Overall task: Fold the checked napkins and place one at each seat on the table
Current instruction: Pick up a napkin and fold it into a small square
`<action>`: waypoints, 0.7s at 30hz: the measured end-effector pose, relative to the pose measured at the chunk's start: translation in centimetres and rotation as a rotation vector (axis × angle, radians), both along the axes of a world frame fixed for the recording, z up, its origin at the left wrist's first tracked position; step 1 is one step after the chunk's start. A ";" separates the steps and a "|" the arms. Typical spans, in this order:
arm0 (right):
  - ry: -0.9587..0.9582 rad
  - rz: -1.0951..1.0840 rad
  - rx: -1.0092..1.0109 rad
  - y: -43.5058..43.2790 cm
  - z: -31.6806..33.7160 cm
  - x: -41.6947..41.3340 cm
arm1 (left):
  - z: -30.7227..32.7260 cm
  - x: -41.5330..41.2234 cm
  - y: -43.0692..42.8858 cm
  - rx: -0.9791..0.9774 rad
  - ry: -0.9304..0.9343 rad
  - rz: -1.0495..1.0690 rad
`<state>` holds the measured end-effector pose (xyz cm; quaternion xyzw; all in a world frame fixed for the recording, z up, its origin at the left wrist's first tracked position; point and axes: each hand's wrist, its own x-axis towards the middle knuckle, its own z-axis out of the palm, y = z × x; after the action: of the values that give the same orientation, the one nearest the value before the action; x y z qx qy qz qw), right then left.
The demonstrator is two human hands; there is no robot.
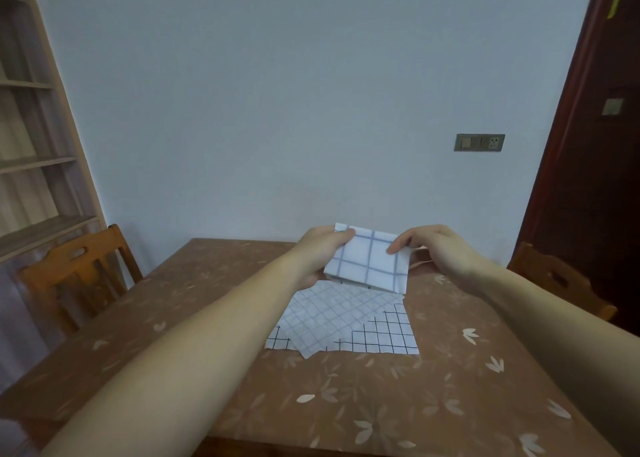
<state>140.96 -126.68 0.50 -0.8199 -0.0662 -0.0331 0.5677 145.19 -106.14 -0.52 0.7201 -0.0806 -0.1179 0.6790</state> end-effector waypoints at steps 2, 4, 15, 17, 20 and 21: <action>0.003 0.006 0.013 0.0 -0.1 -0.1 | -0.2 0.2 -0.1 -0.019 -0.033 -0.005; 0.005 0.003 0.062 0.1 -0.1 -0.1 | -0.4 0.4 -0.2 -0.035 -0.068 -0.018; -0.132 0.005 -0.392 1.4 -0.3 0.6 | -0.6 0.4 -1.7 0.124 -0.256 -0.153; -0.184 -0.022 -0.442 1.7 -0.4 0.7 | -0.6 0.5 -1.9 0.130 -0.265 -0.130; -0.227 -0.032 -0.469 2.1 -0.5 0.7 | -0.7 0.6 -2.1 0.188 -0.361 -0.025; -0.228 -0.039 -0.476 2.2 -0.6 0.8 | -0.7 0.6 -2.2 0.210 -0.415 0.006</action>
<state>141.74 -124.52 -0.08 -0.9224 -0.1199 -0.1195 0.3471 145.83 -108.36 -1.24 0.7960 -0.2034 0.0269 0.5694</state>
